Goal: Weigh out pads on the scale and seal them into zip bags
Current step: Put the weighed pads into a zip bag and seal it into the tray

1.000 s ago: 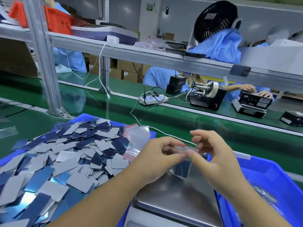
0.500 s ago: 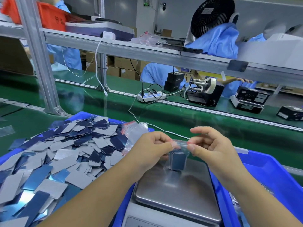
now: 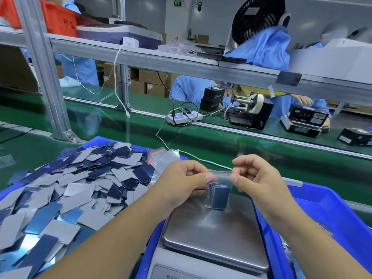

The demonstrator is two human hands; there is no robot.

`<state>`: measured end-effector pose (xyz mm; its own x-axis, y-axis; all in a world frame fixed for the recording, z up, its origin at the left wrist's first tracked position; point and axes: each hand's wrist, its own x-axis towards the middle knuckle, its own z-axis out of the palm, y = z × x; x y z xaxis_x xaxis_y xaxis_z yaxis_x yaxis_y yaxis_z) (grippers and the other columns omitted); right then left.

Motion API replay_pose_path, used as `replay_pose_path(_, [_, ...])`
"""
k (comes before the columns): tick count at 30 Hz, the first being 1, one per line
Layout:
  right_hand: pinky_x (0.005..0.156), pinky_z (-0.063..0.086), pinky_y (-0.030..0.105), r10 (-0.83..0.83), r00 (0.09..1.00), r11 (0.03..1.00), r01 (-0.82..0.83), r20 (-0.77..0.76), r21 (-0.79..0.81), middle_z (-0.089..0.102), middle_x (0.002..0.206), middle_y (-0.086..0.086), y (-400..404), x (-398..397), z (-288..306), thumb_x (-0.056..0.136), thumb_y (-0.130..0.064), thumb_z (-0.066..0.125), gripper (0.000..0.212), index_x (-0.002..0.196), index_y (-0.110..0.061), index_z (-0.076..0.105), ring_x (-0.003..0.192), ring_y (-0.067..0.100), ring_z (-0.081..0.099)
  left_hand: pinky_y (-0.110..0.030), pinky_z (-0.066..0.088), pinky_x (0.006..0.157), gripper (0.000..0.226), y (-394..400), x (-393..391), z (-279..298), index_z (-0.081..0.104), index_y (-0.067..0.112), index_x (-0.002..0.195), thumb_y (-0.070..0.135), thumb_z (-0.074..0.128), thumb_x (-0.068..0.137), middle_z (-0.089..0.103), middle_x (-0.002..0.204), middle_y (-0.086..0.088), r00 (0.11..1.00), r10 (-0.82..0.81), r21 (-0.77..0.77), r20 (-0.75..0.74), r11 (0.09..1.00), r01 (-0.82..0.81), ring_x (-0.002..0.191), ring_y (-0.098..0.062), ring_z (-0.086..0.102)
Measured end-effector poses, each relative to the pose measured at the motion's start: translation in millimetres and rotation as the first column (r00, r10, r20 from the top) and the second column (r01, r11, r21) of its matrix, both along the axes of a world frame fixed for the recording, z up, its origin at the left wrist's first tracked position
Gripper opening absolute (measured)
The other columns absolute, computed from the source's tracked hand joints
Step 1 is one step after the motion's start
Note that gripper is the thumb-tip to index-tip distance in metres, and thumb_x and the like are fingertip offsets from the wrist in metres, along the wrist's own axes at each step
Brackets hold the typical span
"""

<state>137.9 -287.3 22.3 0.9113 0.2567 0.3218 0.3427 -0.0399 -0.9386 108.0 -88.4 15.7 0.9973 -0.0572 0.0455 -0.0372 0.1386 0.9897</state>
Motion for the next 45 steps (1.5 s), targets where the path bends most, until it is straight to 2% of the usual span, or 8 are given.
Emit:
replay_pose_path(6, [0.065, 0.049, 0.021, 0.01, 0.999, 1.0, -0.009, 0.039, -0.022, 0.067, 0.074, -0.002, 2, -1, 0, 0.085, 0.006, 0.071, 0.037, 0.089, -0.03, 0.068, 0.071, 0.011, 0.059, -0.025, 0.058, 0.072, 0.014, 0, 3, -1, 0.062, 0.011, 0.08, 0.009, 0.071, 0.091, 0.078, 0.093, -0.011, 0.999, -0.012, 0.041, 0.035, 0.999, 0.01, 0.079, -0.015, 0.069])
replay_pose_path(10, [0.066, 0.05, 0.02, 0.079, 0.995, 0.997, -0.079, 0.053, -0.001, 0.064, 0.075, -0.003, 4, -4, 0, 0.085, 0.012, 0.068, 0.037, 0.086, -0.026, 0.067, 0.071, 0.011, 0.057, -0.026, 0.047, 0.069, 0.027, -4, -1, -1, 0.065, 0.021, 0.07, 0.042, 0.078, 0.059, 0.073, 0.091, -0.022, 0.996, 0.004, 0.125, 0.086, 0.992, -0.015, 0.071, -0.014, 0.057])
replay_pose_path(13, [0.067, 0.05, 0.021, 0.092, 0.994, 0.996, -0.092, 0.053, 0.003, 0.065, 0.077, -0.004, 6, -6, -1, 0.086, 0.012, 0.066, 0.035, 0.093, -0.022, 0.067, 0.073, 0.011, 0.058, -0.021, 0.042, 0.065, 0.016, -4, 1, -6, 0.069, 0.021, 0.071, 0.035, 0.076, 0.07, 0.067, 0.069, -0.004, 0.987, -0.013, 0.2, 0.16, 0.98, -0.019, 0.065, -0.012, 0.052])
replay_pose_path(19, [0.07, 0.05, 0.021, 0.084, 0.993, 0.996, -0.081, 0.081, -0.042, 0.066, 0.077, -0.004, 9, -8, -2, 0.086, 0.012, 0.067, 0.028, 0.096, -0.014, 0.064, 0.073, 0.01, 0.06, -0.018, 0.042, 0.06, 0.01, -7, 3, -9, 0.067, 0.028, 0.069, 0.03, 0.071, 0.077, 0.062, 0.064, 0.007, 0.98, -0.028, 0.233, 0.199, 0.972, -0.019, 0.062, -0.01, 0.05])
replay_pose_path(26, [0.069, 0.05, 0.021, 0.122, 0.987, 0.992, -0.118, 0.106, -0.049, 0.064, 0.077, -0.005, 14, -13, 0, 0.082, 0.003, 0.07, 0.031, 0.089, -0.027, 0.066, 0.073, 0.01, 0.059, -0.021, 0.046, 0.064, 0.009, -9, 2, -13, 0.07, 0.022, 0.078, 0.031, 0.068, 0.078, 0.066, 0.07, 0.008, 0.972, -0.041, 0.26, 0.229, 0.965, -0.021, 0.066, -0.009, 0.056])
replay_pose_path(31, [0.066, 0.05, 0.026, 0.126, 0.988, 0.989, -0.118, 0.084, -0.093, 0.064, 0.073, -0.004, 15, -15, 2, 0.077, -0.012, 0.068, 0.02, 0.086, -0.029, 0.066, 0.071, 0.012, 0.058, -0.028, 0.045, 0.062, 0.006, -9, 1, -11, 0.067, 0.02, 0.078, 0.026, 0.066, 0.077, 0.063, 0.067, 0.008, 0.951, -0.063, 0.308, 0.304, 0.951, -0.036, 0.063, -0.016, 0.054])
replay_pose_path(38, [0.064, 0.052, 0.024, 0.098, 0.988, 0.989, -0.083, 0.121, -0.126, 0.066, 0.068, -0.001, 2, -10, 12, 0.08, 0.011, 0.074, 0.041, 0.077, -0.029, 0.064, 0.065, 0.011, 0.061, -0.013, 0.045, 0.063, 0.011, 3, 3, -3, 0.073, 0.012, 0.077, 0.007, 0.076, 0.086, 0.065, 0.065, 0.01, 0.958, -0.072, 0.302, 0.279, 0.953, -0.016, 0.062, -0.004, 0.056])
replay_pose_path(45, [0.058, 0.049, 0.023, 0.076, 0.99, 0.986, -0.057, 0.12, -0.156, 0.066, 0.066, 0.0, -4, -7, 17, 0.076, 0.008, 0.078, 0.041, 0.07, -0.029, 0.062, 0.062, 0.014, 0.056, -0.008, 0.041, 0.057, 0.023, 14, 4, 4, 0.075, 0.023, 0.062, 0.01, 0.082, 0.079, 0.066, 0.059, 0.013, 0.964, -0.051, 0.316, 0.259, 0.948, -0.035, 0.054, 0.004, 0.054])
